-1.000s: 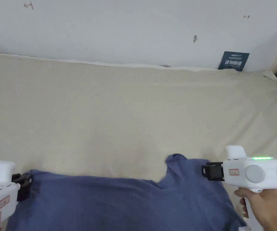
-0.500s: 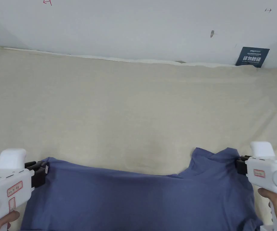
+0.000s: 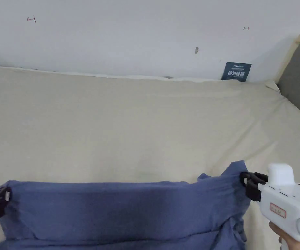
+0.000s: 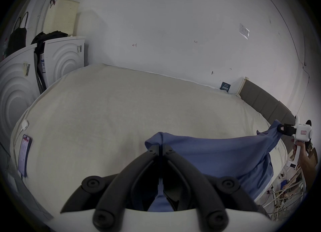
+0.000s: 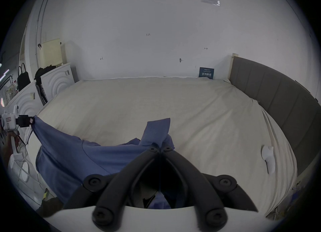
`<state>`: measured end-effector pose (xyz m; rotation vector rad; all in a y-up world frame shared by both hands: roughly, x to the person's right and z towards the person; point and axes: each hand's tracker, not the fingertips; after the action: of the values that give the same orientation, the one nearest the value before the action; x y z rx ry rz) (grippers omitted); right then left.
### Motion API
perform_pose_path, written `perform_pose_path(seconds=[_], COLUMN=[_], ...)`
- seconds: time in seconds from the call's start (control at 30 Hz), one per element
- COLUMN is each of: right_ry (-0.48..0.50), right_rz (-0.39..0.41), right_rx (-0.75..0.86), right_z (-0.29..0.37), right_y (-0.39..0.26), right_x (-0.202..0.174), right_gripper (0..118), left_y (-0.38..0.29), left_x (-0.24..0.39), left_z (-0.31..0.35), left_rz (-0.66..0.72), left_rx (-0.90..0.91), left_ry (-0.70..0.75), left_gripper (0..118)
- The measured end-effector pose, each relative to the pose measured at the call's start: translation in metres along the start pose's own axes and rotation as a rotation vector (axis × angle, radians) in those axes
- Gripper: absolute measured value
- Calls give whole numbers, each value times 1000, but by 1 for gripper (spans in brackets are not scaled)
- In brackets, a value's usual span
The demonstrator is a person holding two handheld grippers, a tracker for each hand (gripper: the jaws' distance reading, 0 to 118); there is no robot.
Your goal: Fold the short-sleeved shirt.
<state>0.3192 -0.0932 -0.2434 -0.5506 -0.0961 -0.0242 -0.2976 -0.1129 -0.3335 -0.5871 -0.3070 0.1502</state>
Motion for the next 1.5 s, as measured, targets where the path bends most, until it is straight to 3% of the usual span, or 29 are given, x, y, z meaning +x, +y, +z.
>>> perform_pose_path(seconds=[0.23, 0.3, 0.37, 0.47, 0.67, 0.7, 0.73, 0.77, 0.8, 0.83, 0.87, 0.93, 1.2, 1.4, 1.43, 1.47, 1.5], right_ry=[21, 13, 0, -5, -37, -45, -50, -77, -168, -196, -209, -171, -161, -125, -126, -134, -142], right_rz=[-55, -6, -13, -42, -12, -36, -60, -79, -75, -58, -39, -23, 30, 34, 37, 37, 34], right_rx=[-21, -56, -97, -139, -199, -183, -174, -191, -248, -246, -194, -39, 421, 557, 564, 570, 575], right_z=[53, 61, 65, 65, 54, 55, 55, 56, 60, 70, 83, 121, 228, 260, 262, 262, 261], right_y=[-63, -84, -105, -136, -170, -171, -171, -169, -161, -155, -150, -133, -78, -61, -61, -62, -62], right_x=[-9, -12, -15, -14, -20, -21, -21, -22, -30, -38, -44, -66, -143, -168, -170, -170, -170], right_gripper=[0, 0, 0, 0, 2, 5, 27, 58, 89, 109, 111, 111, 111, 105, 89, 65, 30], left_y=[-50, -65, -79, -102, -132, -136, -141, -145, -157, -161, -166, -164, -113, -99, -99, -100, -101], left_x=[8, 8, 7, 8, 1, 2, 4, 7, -1, 2, 6, 8, 74, 112, 117, 121, 126], left_z=[43, 54, 64, 71, 56, 57, 62, 69, 67, 73, 86, 112, 190, 213, 215, 219, 222], left_rz=[9, 9, 68, 39, 54, 53, 91, 109, 89, 86, 37, 94, -3, -102, -129, -144, -153], left_rx=[8, 12, 1, -23, -82, -75, -58, -41, -26, -27, 79, 74, 396, 525, 532, 549, 568], left_ry=[22, 39, 27, 52, 64, 62, 80, 114, 108, 116, 117, 141, 180, 199, 201, 200, 208], left_gripper=[0, 0, 0, 0, 1, 8, 39, 87, 118, 117, 118, 118, 118, 117, 108, 89, 54])
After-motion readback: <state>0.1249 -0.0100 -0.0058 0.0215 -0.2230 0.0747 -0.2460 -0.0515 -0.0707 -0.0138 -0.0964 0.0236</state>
